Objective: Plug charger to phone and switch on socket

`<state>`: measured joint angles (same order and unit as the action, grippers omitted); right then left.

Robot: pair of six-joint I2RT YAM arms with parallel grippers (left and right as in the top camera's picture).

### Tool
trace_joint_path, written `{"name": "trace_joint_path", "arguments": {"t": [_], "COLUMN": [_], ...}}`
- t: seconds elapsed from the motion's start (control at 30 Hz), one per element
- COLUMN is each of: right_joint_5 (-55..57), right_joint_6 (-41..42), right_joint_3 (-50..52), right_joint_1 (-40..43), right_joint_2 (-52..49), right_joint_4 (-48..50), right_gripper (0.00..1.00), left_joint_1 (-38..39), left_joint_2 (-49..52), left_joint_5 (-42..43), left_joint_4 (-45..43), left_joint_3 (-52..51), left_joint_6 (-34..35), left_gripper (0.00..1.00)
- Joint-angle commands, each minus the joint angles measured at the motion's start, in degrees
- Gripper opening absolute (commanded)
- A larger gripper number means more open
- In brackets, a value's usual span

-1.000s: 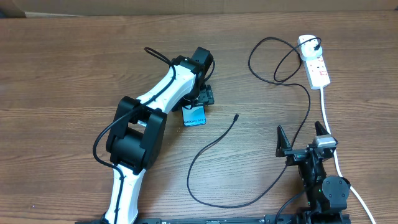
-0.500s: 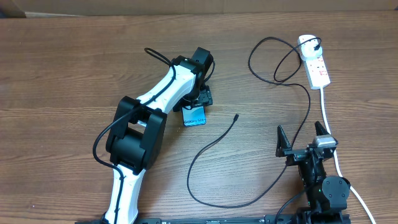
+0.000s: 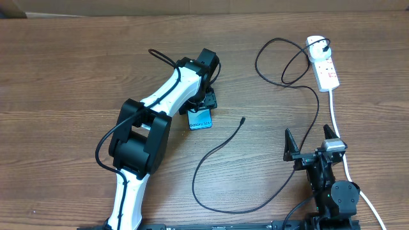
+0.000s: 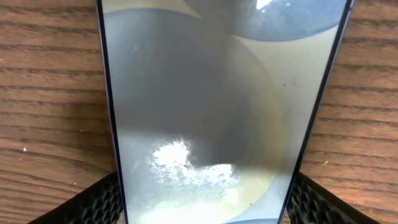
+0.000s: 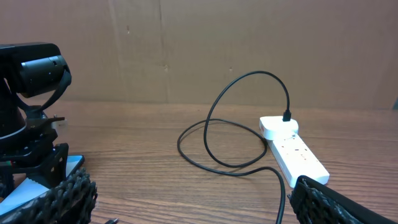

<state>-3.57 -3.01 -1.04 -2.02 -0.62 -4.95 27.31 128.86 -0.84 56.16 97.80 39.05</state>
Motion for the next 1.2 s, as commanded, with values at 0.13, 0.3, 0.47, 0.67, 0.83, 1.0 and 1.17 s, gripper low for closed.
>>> {"name": "trace_joint_path", "arguments": {"t": [0.13,0.3,0.47,0.67,0.83,1.0,1.17], "right_joint_5": [0.5,0.5,0.5,0.5,0.5,0.5,0.5], "right_joint_6": [-0.1,-0.1,-0.1,-0.1,-0.1,-0.1,-0.1], "right_joint_3": [0.6,0.6,0.6,0.6,0.6,0.6,0.6], "right_joint_1": [-0.4,-0.4,-0.4,-0.4,-0.4,-0.4,-0.4], "right_joint_2": [0.5,0.5,0.5,0.5,0.5,0.5,0.5], "right_joint_4": [0.3,0.3,0.3,0.3,0.3,0.3,0.3], "right_gripper": [1.00,1.00,1.00,1.00,1.00,1.00,1.00], "left_joint_1": [0.0,-1.0,-2.9,-5.6,-7.4,-8.9,-9.7], "left_joint_2": [4.5,4.5,4.5,4.5,4.5,4.5,4.5], "left_joint_5": [4.4,7.6,13.9,23.9,33.2,41.4,43.9], "left_joint_4": [0.2,0.4,0.8,0.8,0.8,0.7,0.7], "left_joint_3": [-3.4,-3.4,-3.1,-3.0,-3.0,-3.0,-3.0], "left_joint_6": [0.8,0.9,0.9,0.8,0.8,0.8,0.8], "left_gripper": [0.72,0.70,0.70,0.68,0.69,0.69,0.69]}}
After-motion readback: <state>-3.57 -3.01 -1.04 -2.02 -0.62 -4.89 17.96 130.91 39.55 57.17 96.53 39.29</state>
